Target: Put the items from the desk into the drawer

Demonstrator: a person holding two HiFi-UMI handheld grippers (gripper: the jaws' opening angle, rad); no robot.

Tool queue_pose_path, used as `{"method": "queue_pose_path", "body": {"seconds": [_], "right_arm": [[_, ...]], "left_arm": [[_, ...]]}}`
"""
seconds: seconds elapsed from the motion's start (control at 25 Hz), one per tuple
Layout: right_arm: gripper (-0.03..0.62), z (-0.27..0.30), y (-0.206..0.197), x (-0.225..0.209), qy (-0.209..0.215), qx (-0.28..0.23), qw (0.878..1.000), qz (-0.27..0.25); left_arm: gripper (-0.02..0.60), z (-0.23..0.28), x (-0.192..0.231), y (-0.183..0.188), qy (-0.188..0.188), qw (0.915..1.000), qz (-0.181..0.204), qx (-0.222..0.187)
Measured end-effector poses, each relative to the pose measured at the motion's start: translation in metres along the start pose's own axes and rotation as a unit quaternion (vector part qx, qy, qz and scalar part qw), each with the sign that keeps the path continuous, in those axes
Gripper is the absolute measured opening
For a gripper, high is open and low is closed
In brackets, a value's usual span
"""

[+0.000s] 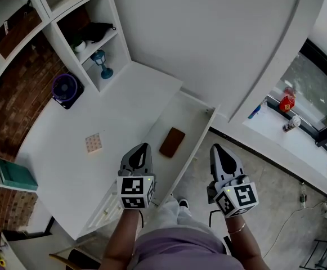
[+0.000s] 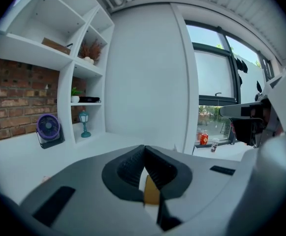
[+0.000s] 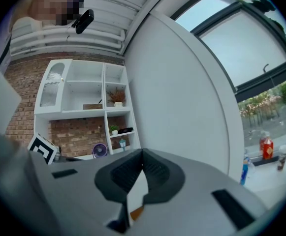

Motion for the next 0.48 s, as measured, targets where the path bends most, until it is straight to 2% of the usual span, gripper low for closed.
{"method": "queue_pose_path", "body": {"seconds": [0.48], "right_arm": [[0.002, -0.012, 0.002, 0.001, 0.004, -0.006, 1.000, -0.020]], "left_arm": [[-0.002, -0.032, 0.002, 0.007, 0.023, 0.9989, -0.035, -0.022]]}}
Point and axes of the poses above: the fingertips, and each gripper's own axes: z forward along the fingers, x to its left, y out of its top, the point moved 10 cm from there along -z, backward along the fingers, and after that the axes turned 6 degrees about x, right-handed, at the moved point
